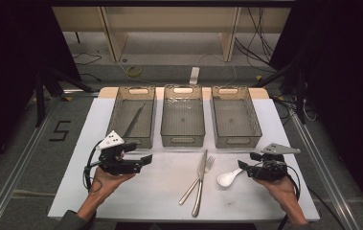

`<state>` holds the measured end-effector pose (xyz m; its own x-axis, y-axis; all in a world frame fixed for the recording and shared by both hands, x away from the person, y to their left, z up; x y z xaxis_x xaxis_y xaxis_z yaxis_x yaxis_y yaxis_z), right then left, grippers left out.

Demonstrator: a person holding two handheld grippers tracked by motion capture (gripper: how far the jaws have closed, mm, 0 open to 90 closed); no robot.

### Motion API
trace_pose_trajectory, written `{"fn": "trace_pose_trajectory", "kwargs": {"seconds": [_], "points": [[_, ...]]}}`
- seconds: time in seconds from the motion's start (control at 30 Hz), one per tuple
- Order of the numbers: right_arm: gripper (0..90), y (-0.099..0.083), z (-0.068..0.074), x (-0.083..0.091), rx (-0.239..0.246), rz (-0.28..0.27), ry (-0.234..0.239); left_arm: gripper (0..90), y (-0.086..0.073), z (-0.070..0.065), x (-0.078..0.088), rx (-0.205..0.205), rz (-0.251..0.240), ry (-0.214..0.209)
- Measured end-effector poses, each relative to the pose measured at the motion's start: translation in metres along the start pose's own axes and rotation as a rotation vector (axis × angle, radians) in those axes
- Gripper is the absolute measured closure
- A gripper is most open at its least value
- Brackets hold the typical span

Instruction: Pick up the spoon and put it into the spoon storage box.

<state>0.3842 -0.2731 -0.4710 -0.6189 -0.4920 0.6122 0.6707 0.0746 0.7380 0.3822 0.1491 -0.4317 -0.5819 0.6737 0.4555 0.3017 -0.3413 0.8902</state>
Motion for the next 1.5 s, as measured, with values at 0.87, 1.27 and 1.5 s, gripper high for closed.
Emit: {"fn": "trace_pose_trajectory", "kwargs": {"seconds": [0.87,1.27,1.5], "points": [[90.0,0.002,-0.021,-0.043,0.083,0.216,-0.048,16.9,0.000,-0.007,0.002,-0.038,-0.015,0.016],[90.0,-0.008,-0.018,-0.035,0.071,0.352,-0.053,16.9,0.001,-0.008,0.002,-0.045,-0.017,0.014],[90.0,-0.022,-0.008,-0.018,0.084,0.407,-0.038,16.9,0.001,-0.008,0.002,-0.040,-0.022,0.014]]}}
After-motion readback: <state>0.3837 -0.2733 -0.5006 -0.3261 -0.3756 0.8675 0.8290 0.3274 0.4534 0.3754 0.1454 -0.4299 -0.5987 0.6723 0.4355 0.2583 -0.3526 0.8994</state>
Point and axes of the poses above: each handheld gripper's, and its own axes: x roughly backward along the jaws, y roughly out of its top, z roughly to its left, the point moved 4 cm from there along -x, roughly forward along the jaws, and after that the axes turned 14 degrees about -x, right-handed, at the moved point
